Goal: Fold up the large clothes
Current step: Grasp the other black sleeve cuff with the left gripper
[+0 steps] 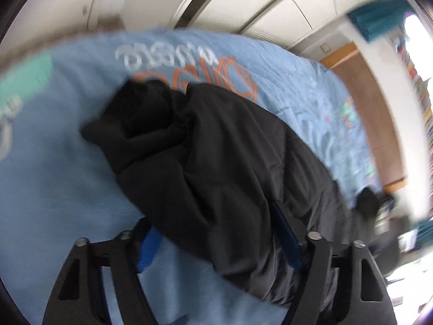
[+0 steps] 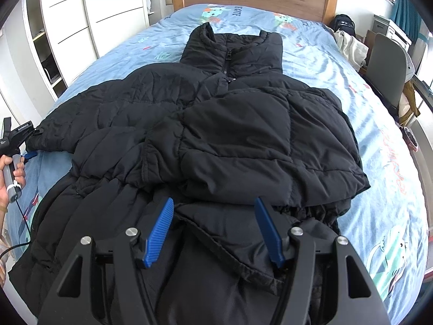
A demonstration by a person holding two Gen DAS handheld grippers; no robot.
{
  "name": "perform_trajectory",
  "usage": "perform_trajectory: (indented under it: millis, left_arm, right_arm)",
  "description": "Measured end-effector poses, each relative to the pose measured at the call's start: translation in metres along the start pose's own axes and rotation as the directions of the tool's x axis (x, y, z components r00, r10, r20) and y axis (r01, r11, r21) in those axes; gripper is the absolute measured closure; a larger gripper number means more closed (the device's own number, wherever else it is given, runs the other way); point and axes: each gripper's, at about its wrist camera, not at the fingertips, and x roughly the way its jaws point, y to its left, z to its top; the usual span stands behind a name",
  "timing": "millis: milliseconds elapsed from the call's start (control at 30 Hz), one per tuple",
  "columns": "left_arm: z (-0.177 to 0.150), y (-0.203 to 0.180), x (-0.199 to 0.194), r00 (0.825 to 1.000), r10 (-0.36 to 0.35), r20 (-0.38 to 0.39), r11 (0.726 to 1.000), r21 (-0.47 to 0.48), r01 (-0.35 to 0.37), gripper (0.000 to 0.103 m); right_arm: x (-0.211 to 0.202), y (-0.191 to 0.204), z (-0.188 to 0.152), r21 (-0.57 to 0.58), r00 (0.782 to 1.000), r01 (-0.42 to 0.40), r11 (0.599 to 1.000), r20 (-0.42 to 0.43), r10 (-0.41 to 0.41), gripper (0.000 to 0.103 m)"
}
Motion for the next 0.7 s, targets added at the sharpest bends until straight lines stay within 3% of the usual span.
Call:
perform_trajectory:
  millis: [167, 233, 333, 433, 700]
  left_arm:
    - [0.011, 0.024, 0.007, 0.991, -0.134, -0.012, 0.982, -0.139, 0.131, 0.051]
    - [0.013, 0.027, 0.007, 0.983, -0.182, -0.01, 0.97, -0.166, 0.178, 0.069]
    - [0.014, 0.019, 0.003, 0.981, -0.194, -0.009, 0.972, -0.137, 0.191, 0.084]
    - [0.014, 0.007, -0.007, 0.98, -0.197, 0.002, 0.975, -0.103, 0.197, 0.09]
    - [0.019, -0.051, -0.043, 0.981, -0.188, 0.045, 0.982, 0.034, 0.186, 0.093]
  right_arm:
    - [-0.006, -0.008, -0.002, 0.006, 1.0, 0.013, 1.0, 0.009, -0.013, 0.042]
    - [-0.008, -0.011, -0.002, 0.012, 1.0, 0.017, 1.0, 0.013, -0.017, 0.042]
    - [-0.01, -0.015, -0.003, 0.026, 1.0, 0.017, 0.999, 0.02, -0.018, 0.042]
    - [-0.015, -0.018, -0.004, 0.031, 0.999, 0.014, 0.999, 0.03, -0.015, 0.042]
    - [-0.041, -0.033, -0.01, 0.056, 0.997, 0.004, 0.998, 0.083, -0.008, 0.042]
